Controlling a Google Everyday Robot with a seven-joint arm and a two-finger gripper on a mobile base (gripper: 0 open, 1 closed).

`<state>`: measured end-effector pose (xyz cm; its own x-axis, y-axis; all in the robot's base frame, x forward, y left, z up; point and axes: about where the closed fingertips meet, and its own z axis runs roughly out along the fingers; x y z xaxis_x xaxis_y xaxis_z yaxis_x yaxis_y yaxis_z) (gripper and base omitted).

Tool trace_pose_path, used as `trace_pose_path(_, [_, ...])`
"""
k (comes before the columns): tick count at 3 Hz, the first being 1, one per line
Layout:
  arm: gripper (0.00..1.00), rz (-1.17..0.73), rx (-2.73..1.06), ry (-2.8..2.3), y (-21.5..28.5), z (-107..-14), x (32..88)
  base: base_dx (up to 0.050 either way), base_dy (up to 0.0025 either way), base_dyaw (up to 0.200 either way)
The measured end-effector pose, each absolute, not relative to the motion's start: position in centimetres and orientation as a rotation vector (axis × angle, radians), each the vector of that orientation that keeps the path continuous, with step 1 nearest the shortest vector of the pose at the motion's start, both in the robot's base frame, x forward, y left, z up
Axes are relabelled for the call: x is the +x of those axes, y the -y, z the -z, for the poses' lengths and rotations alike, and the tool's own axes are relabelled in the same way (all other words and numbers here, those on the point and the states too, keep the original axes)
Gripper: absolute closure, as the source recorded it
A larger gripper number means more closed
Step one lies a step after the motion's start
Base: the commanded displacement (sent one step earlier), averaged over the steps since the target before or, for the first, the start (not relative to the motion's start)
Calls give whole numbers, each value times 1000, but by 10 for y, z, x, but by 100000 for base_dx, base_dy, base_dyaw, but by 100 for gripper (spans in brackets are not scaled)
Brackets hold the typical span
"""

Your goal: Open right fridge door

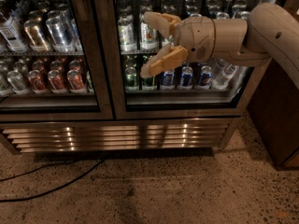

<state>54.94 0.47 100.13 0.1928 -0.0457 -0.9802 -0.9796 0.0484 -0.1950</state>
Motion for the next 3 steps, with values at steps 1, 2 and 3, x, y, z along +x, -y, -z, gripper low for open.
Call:
trace_pose_path(1, [0, -1035, -1259, -1135, -5, -997, 555, 0, 0, 0])
trace_pose_path(2, [0, -997, -1238, -1152, -13, -1021, 557, 0, 0, 0])
trace_pose_path(3, [0, -997, -1238, -1152, -13, -1021, 557, 4238, 229, 10535])
